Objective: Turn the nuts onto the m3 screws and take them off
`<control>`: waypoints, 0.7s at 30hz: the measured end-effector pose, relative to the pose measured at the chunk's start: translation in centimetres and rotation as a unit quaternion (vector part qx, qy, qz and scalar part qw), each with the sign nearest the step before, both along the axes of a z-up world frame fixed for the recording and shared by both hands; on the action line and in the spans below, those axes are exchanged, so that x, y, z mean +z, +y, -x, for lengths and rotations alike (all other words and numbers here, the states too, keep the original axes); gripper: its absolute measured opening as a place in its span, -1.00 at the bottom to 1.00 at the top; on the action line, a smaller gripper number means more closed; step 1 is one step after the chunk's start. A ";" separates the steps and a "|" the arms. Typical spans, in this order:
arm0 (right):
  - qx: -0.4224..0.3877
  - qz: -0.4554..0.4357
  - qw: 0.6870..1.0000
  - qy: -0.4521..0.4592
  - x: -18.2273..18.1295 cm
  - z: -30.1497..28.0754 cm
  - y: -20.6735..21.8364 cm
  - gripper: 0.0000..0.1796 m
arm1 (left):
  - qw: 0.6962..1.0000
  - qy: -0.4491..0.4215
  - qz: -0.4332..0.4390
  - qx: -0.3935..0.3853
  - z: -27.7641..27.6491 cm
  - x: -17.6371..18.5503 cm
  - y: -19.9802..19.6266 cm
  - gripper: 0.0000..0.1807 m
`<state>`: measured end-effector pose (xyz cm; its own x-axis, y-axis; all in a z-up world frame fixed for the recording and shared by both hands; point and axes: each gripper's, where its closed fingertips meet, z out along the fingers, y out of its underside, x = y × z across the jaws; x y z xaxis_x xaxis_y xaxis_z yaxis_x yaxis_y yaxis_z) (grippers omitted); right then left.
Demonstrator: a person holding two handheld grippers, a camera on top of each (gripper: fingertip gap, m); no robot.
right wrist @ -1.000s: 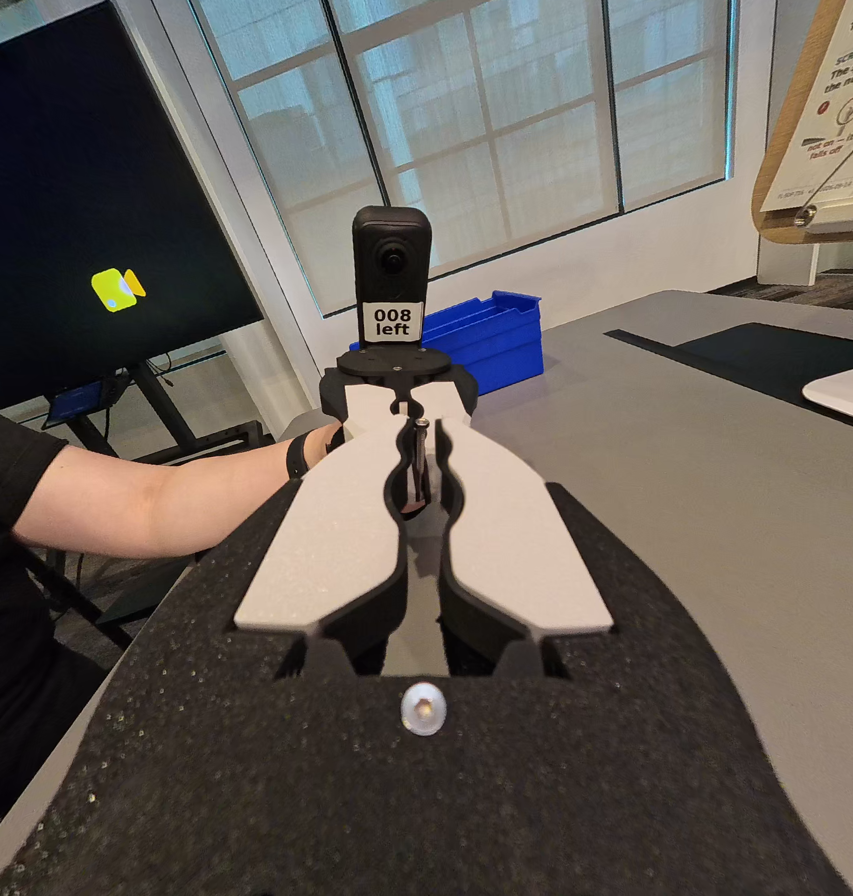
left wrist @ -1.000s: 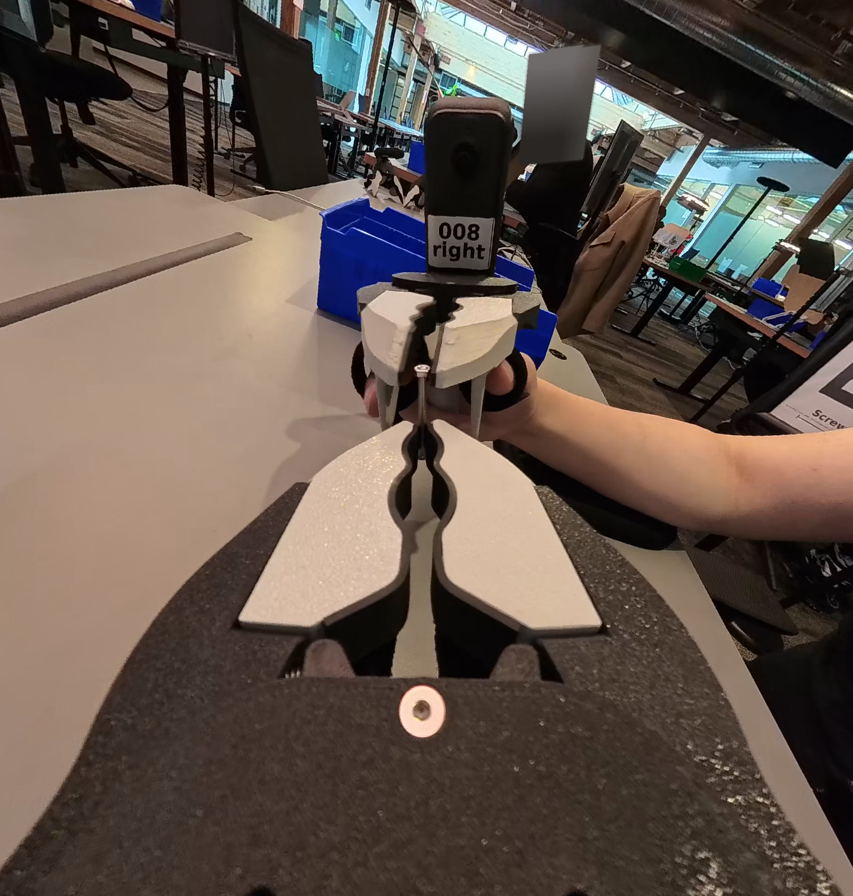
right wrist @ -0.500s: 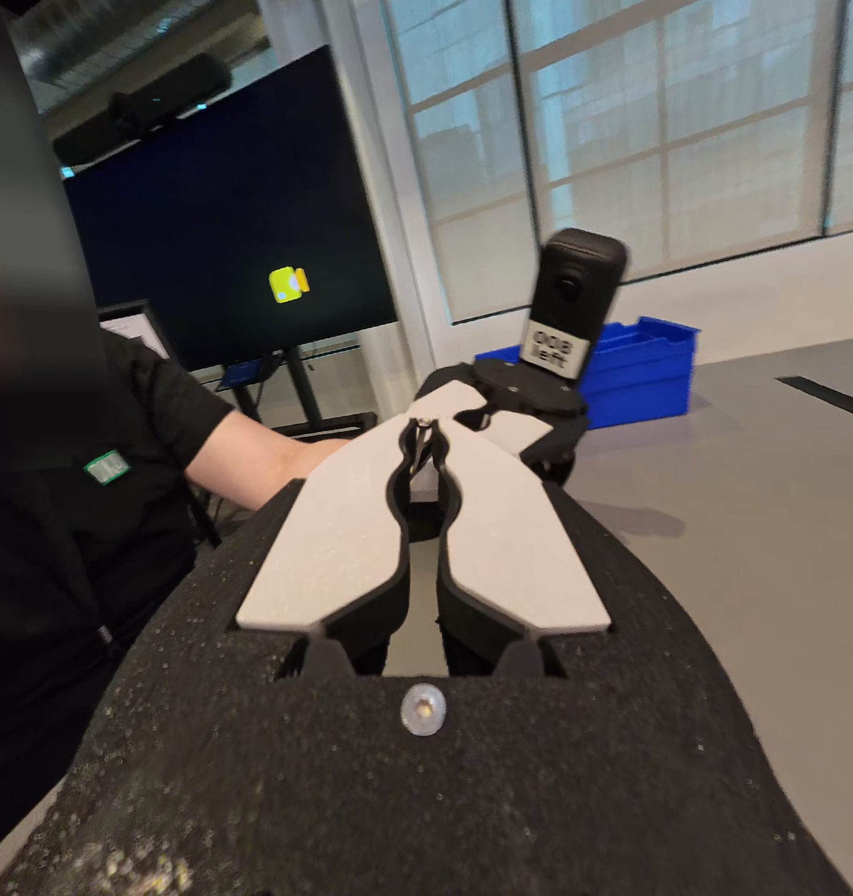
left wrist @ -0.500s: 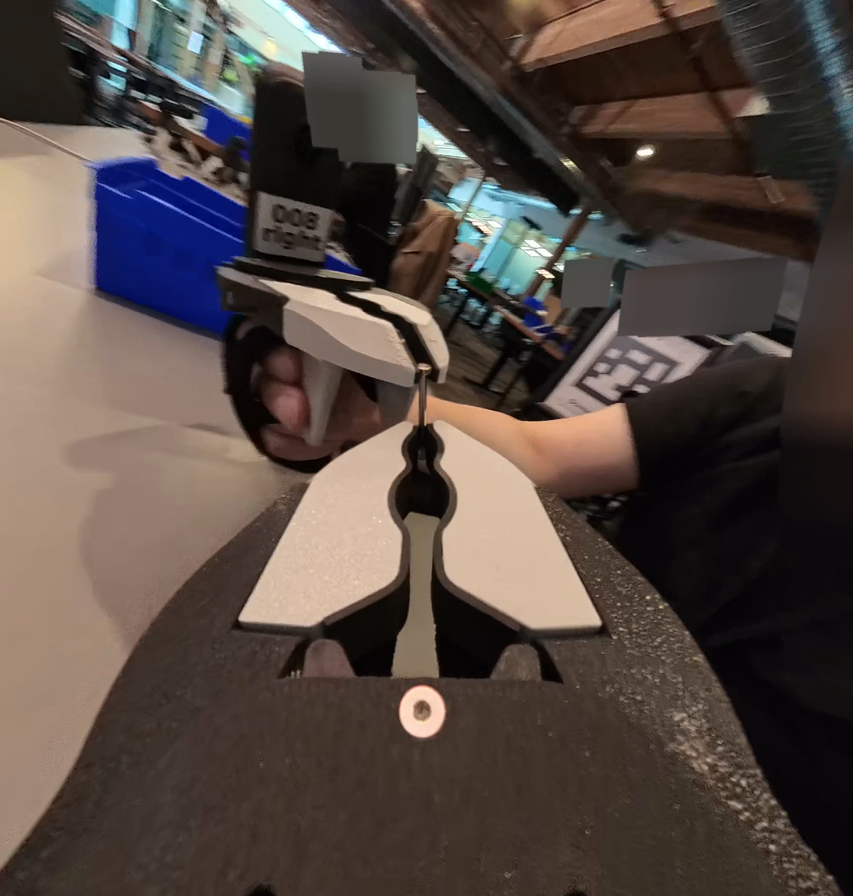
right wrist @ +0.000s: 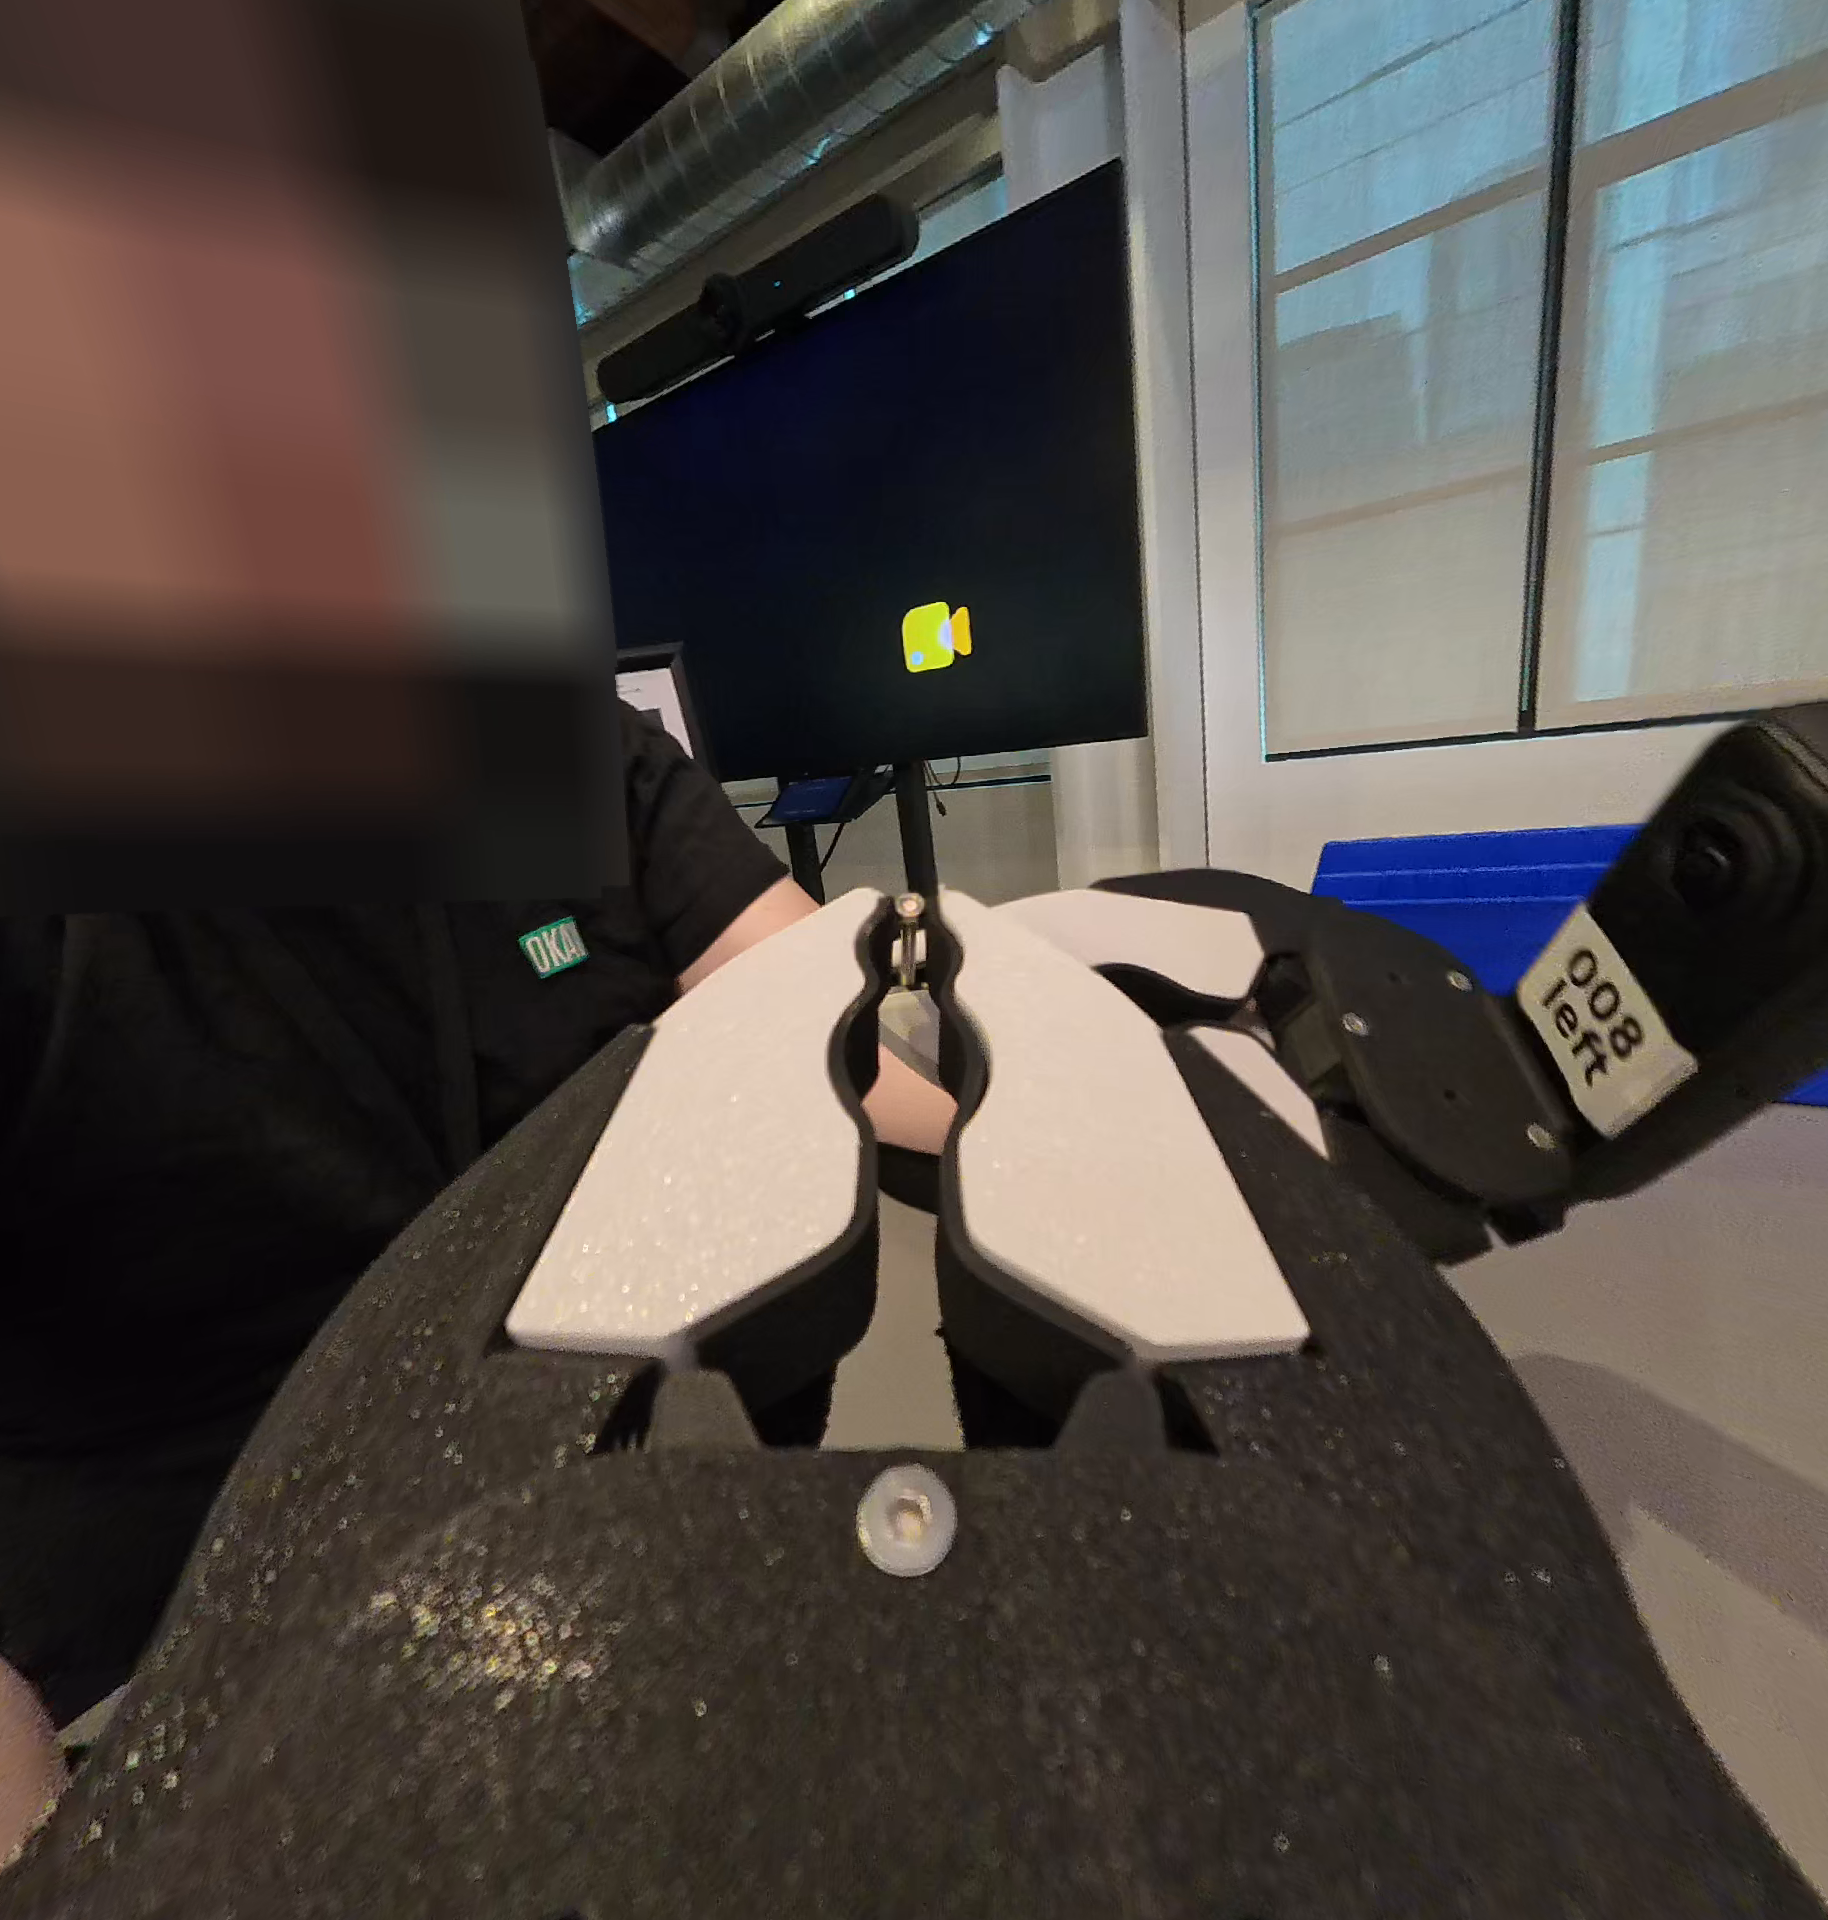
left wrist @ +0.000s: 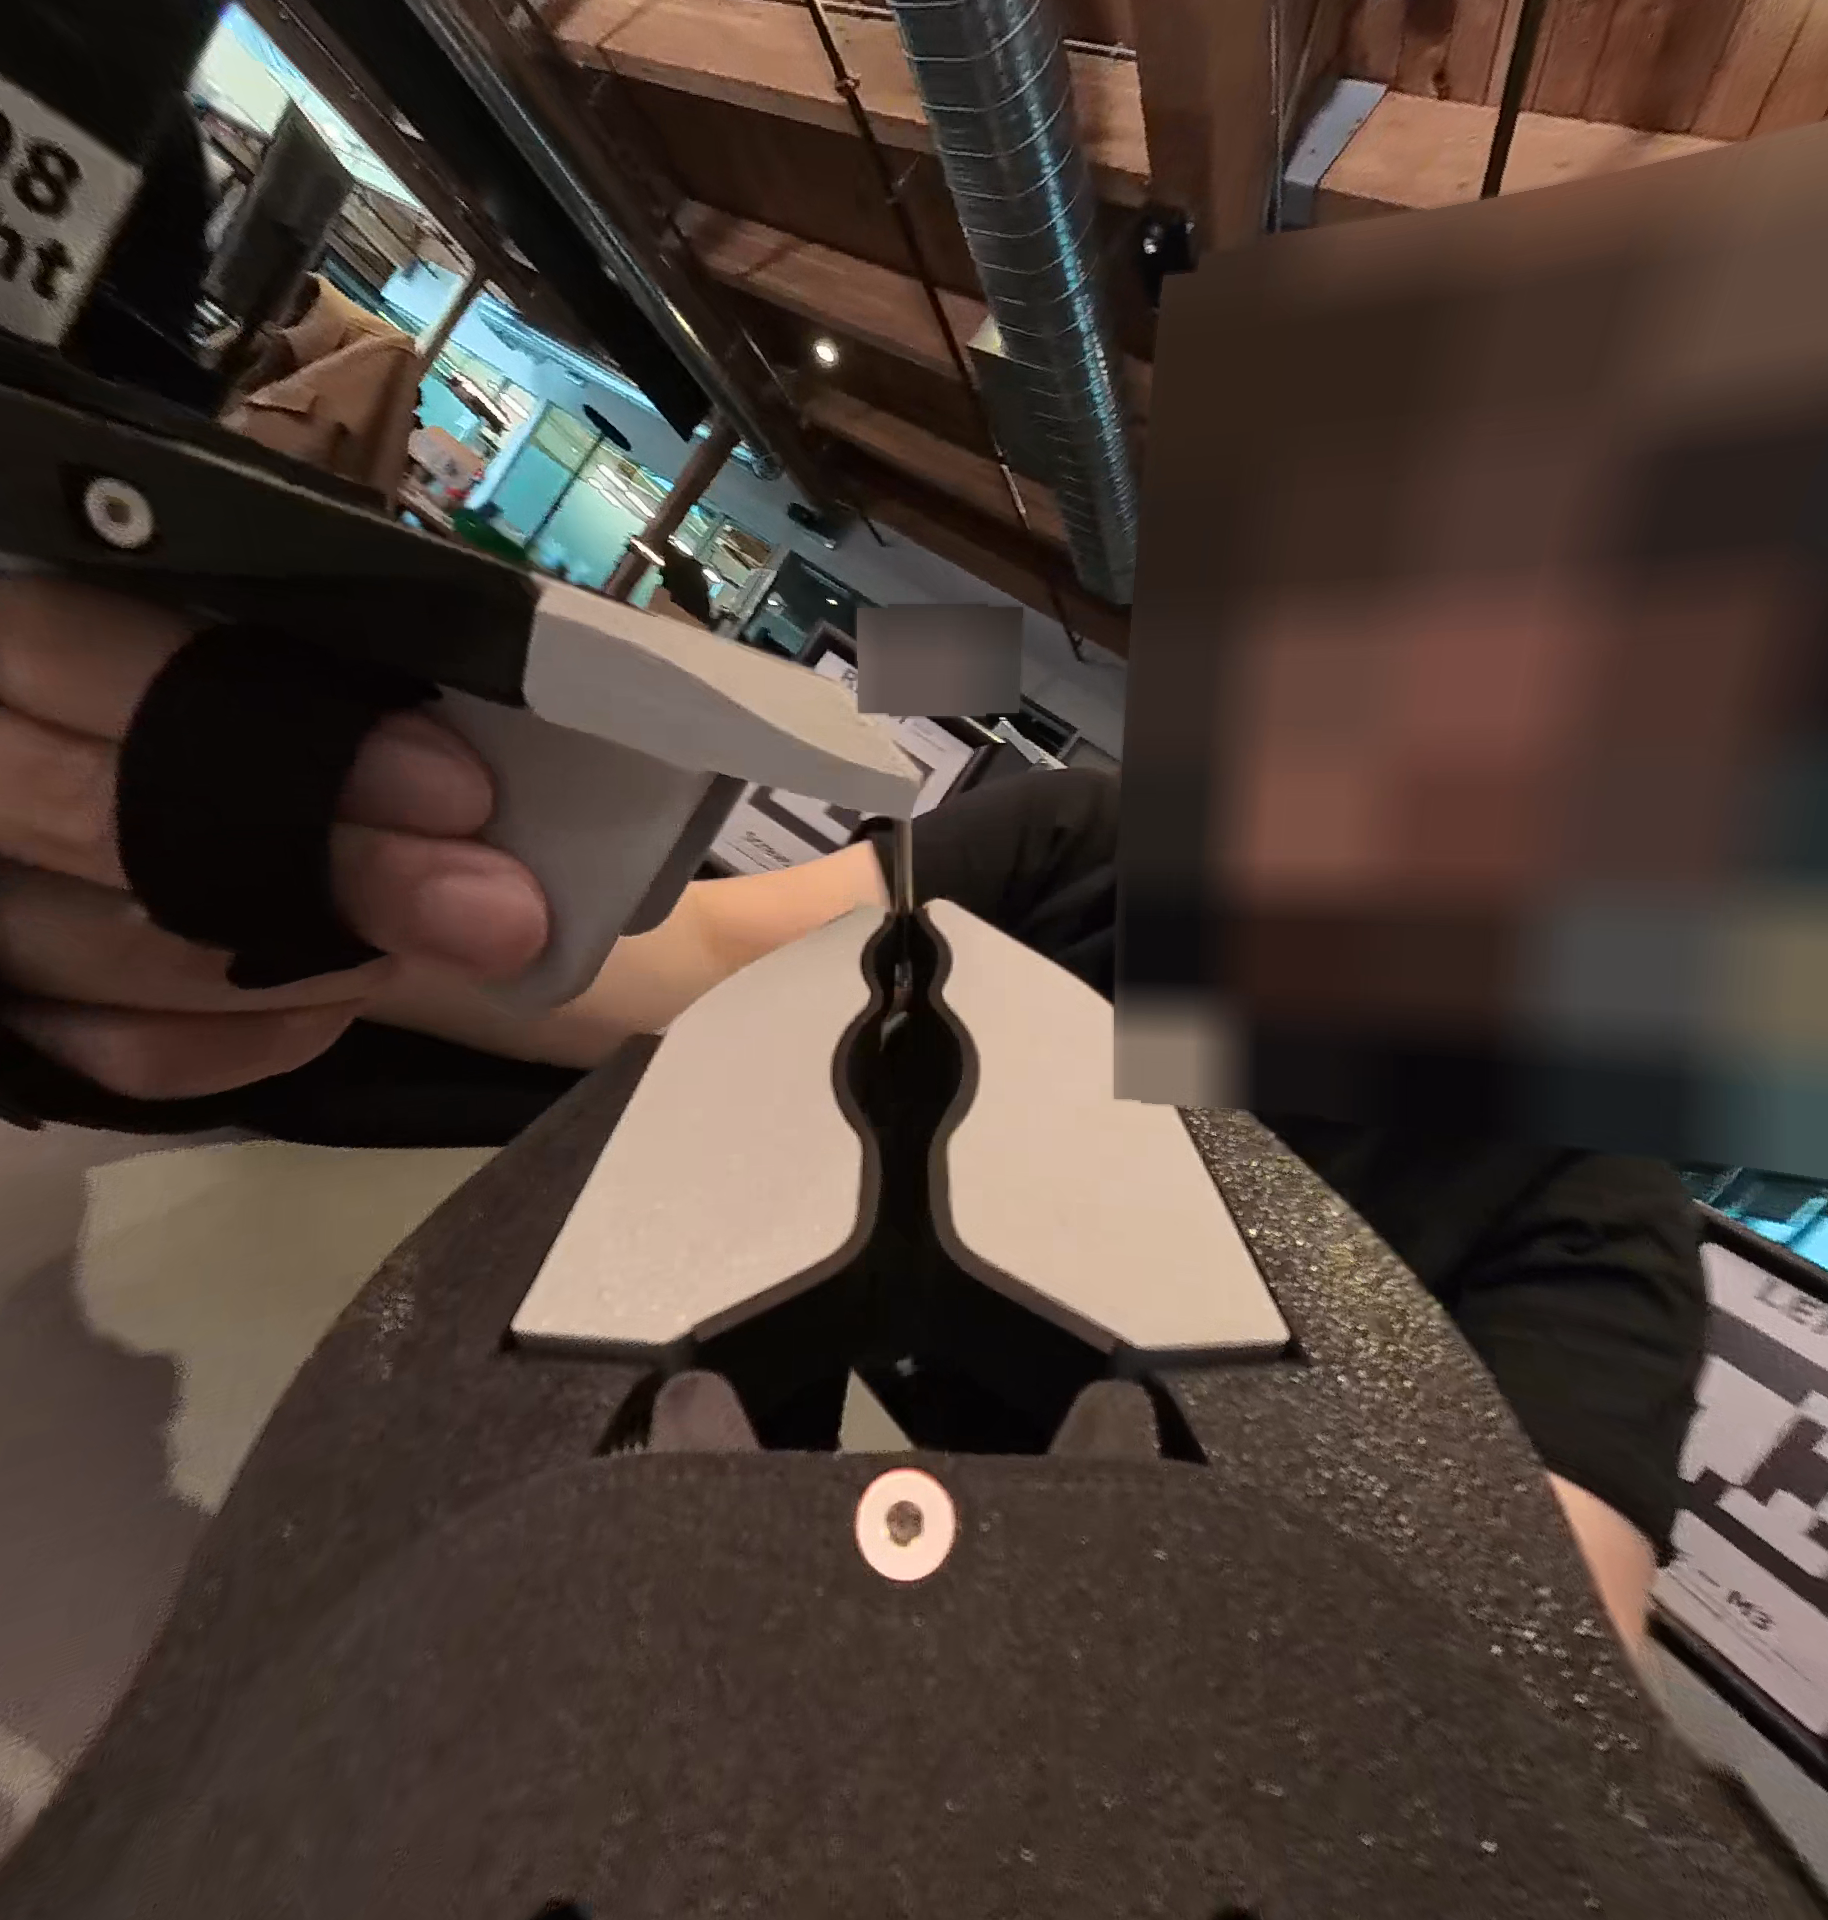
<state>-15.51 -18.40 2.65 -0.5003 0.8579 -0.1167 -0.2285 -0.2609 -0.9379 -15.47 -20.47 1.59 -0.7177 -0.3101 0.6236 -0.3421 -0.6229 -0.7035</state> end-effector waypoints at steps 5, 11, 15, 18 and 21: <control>0.011 -0.014 1.000 0.003 0.1 -0.1 -0.7 -0.94 | 0.997 0.016 0.054 -0.053 0.0 0.2 -0.8 -0.98; -0.064 0.004 0.998 -0.010 0.1 -0.3 1.5 -0.70 | 0.999 0.044 0.015 0.014 -0.5 -0.9 0.9 -0.98; -0.180 0.027 0.983 -0.037 0.0 -0.5 5.1 -0.69 | 0.981 0.120 -0.046 0.149 -1.2 -3.7 5.1 -0.98; -0.296 0.073 0.947 -0.100 -2.0 -0.8 9.3 -0.73 | 0.943 0.166 -0.085 0.277 -1.1 -5.1 9.4 -0.98; -0.351 0.128 0.919 -0.129 -3.9 -1.1 12.0 -0.74 | 0.901 0.189 -0.101 0.378 -0.6 -6.0 12.9 -0.98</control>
<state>-14.42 -6.41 -1.27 0.2384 0.8866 -0.3965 -0.2039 -0.3534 -0.9130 -14.84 -7.56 -4.45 -0.0018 -0.7562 0.6543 -0.1127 -0.6500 -0.7516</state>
